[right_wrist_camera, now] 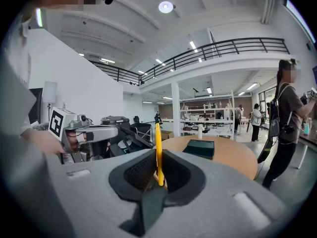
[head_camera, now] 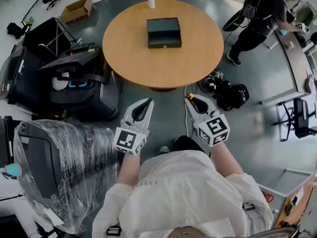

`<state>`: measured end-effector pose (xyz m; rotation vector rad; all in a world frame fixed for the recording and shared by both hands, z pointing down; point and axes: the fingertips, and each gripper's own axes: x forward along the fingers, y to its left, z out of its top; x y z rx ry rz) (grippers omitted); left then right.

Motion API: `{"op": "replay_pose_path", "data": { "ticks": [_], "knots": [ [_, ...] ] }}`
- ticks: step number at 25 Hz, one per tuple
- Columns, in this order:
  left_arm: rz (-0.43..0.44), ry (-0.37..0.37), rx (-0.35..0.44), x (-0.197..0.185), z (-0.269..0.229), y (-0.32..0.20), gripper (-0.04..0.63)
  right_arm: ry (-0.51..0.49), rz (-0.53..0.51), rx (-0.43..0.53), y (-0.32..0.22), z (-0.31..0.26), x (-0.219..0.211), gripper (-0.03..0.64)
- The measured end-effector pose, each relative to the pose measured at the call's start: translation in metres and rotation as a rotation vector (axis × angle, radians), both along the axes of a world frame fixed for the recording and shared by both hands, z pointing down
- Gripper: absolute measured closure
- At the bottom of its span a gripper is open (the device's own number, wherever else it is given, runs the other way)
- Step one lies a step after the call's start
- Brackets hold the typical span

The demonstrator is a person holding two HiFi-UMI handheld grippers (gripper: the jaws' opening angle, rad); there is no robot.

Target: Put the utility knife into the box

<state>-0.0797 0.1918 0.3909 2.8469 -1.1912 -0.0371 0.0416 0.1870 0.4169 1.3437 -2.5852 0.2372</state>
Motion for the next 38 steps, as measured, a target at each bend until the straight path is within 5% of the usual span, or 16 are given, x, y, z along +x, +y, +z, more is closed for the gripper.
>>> {"op": "replay_pose_path", "data": {
  "ticks": [9,24,38],
  "knots": [
    [-0.018,-0.006,-0.032,0.012,0.024,-0.082,0.588,-0.011,0.016,-0.017,-0.086,0.02,0.028,0.591],
    [-0.111,-0.022,-0.057,0.051,0.031,-0.311,0.588,-0.041,-0.1,-0.068,-0.313,0.03,0.073,0.591],
    [-0.07,-0.021,-0.187,0.037,0.072,-0.396,0.588,-0.013,-0.097,-0.219,-0.411,0.078,0.039,0.589]
  ]
}}
